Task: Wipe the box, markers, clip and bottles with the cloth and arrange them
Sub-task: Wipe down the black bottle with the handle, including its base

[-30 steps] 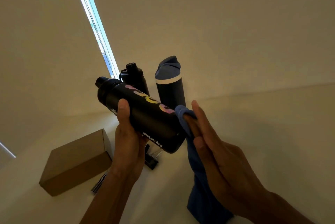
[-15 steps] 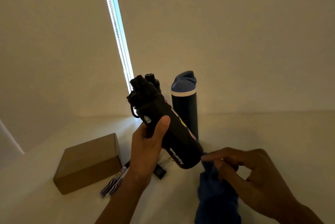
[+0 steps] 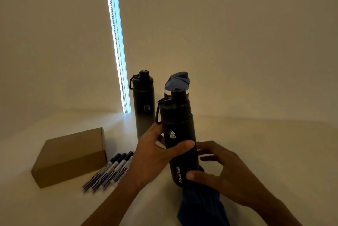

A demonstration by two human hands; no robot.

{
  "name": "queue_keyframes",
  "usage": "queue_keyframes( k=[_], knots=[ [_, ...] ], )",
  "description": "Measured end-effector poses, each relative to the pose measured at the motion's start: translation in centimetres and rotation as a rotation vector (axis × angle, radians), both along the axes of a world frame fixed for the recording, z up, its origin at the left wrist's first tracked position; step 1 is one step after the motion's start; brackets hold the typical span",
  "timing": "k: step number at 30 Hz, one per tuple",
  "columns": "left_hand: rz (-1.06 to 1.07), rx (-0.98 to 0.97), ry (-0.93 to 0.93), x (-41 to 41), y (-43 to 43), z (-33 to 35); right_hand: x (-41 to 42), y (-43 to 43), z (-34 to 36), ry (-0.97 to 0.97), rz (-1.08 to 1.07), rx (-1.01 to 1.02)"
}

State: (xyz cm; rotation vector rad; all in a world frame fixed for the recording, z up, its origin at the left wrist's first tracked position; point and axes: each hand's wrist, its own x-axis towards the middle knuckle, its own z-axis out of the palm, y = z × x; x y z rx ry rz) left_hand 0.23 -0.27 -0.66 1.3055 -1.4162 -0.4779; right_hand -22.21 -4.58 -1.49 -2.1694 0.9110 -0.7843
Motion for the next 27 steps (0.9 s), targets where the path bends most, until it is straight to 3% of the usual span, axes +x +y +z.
queue_keyframes(
  k=[11, 16, 21, 27],
  knots=[
    [-0.060, -0.035, 0.012, -0.5, -0.7, -1.3, 1.5, 1.0, -1.1, -0.123, -0.214, -0.062],
    [-0.115, -0.087, 0.044, -0.3, -0.9, -1.5, 1.7, 0.1, -1.4, -0.265, -0.364, -0.107],
    [0.055, -0.015, -0.014, 1.0, -2.0, -2.4, -0.2, -2.6, -1.7, -0.342, -0.531, -0.100],
    [0.173, -0.033, -0.011, 2.2, -2.9, -3.4, -3.2, -6.2, -3.0, -0.298, -0.697, -0.093]
  ],
)
